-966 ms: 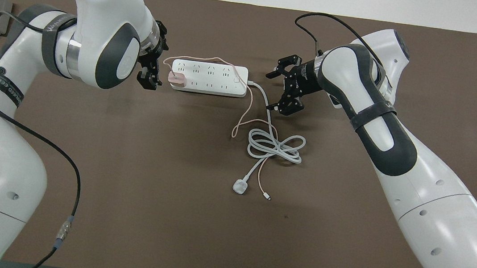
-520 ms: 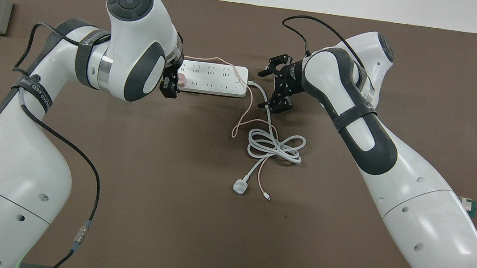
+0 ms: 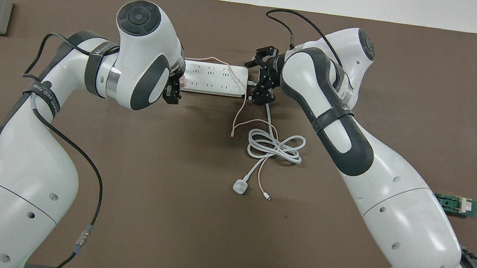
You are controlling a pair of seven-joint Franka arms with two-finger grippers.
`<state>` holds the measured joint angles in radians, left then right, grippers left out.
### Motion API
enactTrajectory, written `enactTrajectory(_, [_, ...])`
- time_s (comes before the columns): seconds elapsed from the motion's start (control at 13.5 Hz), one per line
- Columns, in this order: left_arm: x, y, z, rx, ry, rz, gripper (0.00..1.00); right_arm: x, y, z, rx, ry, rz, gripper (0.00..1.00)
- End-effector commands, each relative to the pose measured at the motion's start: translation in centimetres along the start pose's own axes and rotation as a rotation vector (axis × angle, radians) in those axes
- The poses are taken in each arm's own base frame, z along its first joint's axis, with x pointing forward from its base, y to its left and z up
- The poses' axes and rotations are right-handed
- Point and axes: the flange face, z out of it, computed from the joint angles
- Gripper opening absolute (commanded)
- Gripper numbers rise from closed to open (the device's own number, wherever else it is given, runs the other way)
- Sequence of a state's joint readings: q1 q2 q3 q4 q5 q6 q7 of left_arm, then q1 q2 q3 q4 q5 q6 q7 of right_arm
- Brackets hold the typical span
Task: Unplug charger and place it aside
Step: 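Grip the charger with the left gripper while the right gripper holds the strip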
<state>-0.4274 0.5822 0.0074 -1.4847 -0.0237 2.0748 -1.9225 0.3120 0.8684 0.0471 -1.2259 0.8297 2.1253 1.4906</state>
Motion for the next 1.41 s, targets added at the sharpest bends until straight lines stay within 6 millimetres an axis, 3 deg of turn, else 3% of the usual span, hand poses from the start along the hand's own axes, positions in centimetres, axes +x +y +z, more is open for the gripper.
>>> enactTrajectory(0.0, [0.2,-0.8,-0.2,-0.032,0.041,0.014,0.36,-1.0,-0.6,0.3,0.024,-0.004,0.019,1.0])
enactTrajectory(0.07, [0.2,-0.9,-0.2,-0.032,0.05,0.018,0.11,-1.3,-0.5,0.8,0.022,-0.004,0.021,1.0])
enactTrajectory(0.15, [-0.4,-1.1,-0.3,-0.038,0.057,0.037,0.0,-1.6,-0.6,0.8,0.028,-0.01,0.024,1.0])
enactTrajectory(0.37, [-0.7,-1.2,-0.3,-0.043,0.062,0.043,0.0,-1.8,-1.0,1.1,0.064,-0.045,0.05,1.0])
enactTrajectory(0.59, [-0.7,-1.2,-0.5,-0.041,0.064,0.048,0.0,-2.5,-0.2,3.0,0.028,-0.051,-0.068,1.0])
enactTrajectory(0.82, [-0.5,-1.2,-1.0,-0.017,0.092,0.062,0.0,-2.1,0.7,3.6,-0.065,-0.061,-0.122,1.0])
enactTrajectory(1.11, [-0.7,-1.0,-4.5,-0.009,0.104,0.097,0.0,-0.9,0.5,4.5,-0.068,-0.057,-0.189,1.0])
enactTrajectory(1.34, [-0.6,-1.5,-6.6,-0.015,0.098,0.1,0.0,-0.2,-0.8,2.9,-0.04,-0.061,-0.201,1.0])
